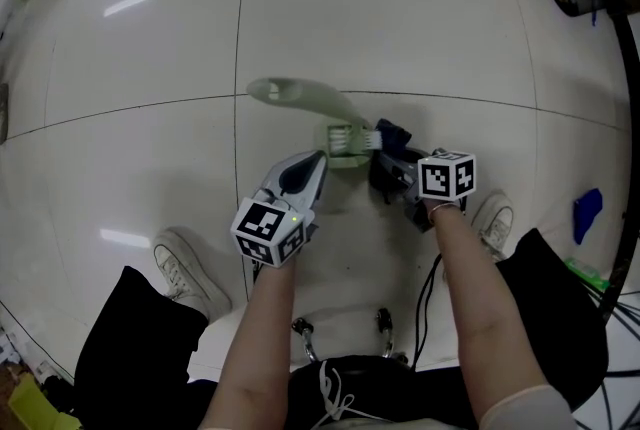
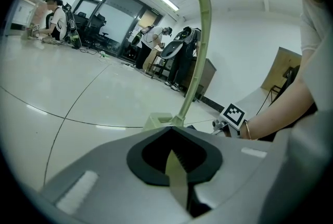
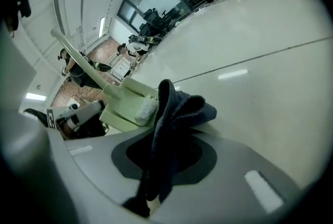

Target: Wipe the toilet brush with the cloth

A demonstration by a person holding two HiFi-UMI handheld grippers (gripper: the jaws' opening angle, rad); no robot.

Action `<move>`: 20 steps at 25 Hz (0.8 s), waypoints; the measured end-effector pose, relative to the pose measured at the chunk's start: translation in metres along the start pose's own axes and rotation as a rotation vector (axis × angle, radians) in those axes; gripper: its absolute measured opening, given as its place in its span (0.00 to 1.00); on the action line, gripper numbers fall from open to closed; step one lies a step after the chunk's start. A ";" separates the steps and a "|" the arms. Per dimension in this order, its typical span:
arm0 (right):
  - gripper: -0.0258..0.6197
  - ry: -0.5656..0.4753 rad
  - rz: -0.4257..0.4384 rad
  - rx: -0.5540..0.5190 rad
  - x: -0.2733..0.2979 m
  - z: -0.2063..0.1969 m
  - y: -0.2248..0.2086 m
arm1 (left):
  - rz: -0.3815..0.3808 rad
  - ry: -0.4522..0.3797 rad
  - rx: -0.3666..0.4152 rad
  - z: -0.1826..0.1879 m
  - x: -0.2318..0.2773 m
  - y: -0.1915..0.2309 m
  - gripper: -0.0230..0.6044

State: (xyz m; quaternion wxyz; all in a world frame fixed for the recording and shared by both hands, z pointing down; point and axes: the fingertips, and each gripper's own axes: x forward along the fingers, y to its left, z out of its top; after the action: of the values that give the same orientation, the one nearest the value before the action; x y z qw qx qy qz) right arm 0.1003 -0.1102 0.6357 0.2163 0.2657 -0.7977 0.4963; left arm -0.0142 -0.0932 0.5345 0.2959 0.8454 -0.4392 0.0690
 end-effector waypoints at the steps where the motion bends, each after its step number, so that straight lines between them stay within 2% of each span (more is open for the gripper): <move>1: 0.15 -0.001 0.019 0.026 -0.001 -0.005 0.002 | 0.004 -0.003 -0.005 0.000 0.000 0.000 0.05; 5: 0.15 0.065 0.079 0.054 -0.008 -0.028 0.001 | 0.018 -0.004 -0.013 -0.002 0.002 0.002 0.05; 8: 0.15 0.130 0.018 -0.043 -0.022 -0.032 -0.011 | 0.028 0.013 -0.004 -0.002 0.003 0.001 0.05; 11: 0.15 0.055 -0.093 -0.157 -0.038 0.013 -0.021 | 0.019 0.033 0.021 -0.002 0.004 -0.006 0.05; 13: 0.15 -0.048 -0.093 -0.217 -0.045 0.059 -0.009 | 0.005 0.035 0.032 -0.003 0.006 -0.014 0.05; 16: 0.15 -0.139 0.040 -0.327 -0.036 0.120 0.041 | -0.002 0.029 0.036 -0.006 0.012 -0.025 0.05; 20: 0.15 -0.131 0.264 -0.457 -0.005 0.160 0.122 | 0.027 0.008 0.022 -0.004 0.015 -0.024 0.05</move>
State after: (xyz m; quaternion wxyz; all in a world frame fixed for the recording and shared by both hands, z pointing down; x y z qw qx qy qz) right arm 0.0128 -0.2093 0.4841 0.1521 0.1354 -0.9290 0.3090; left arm 0.0146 -0.0911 0.5329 0.2876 0.8424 -0.4485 0.0811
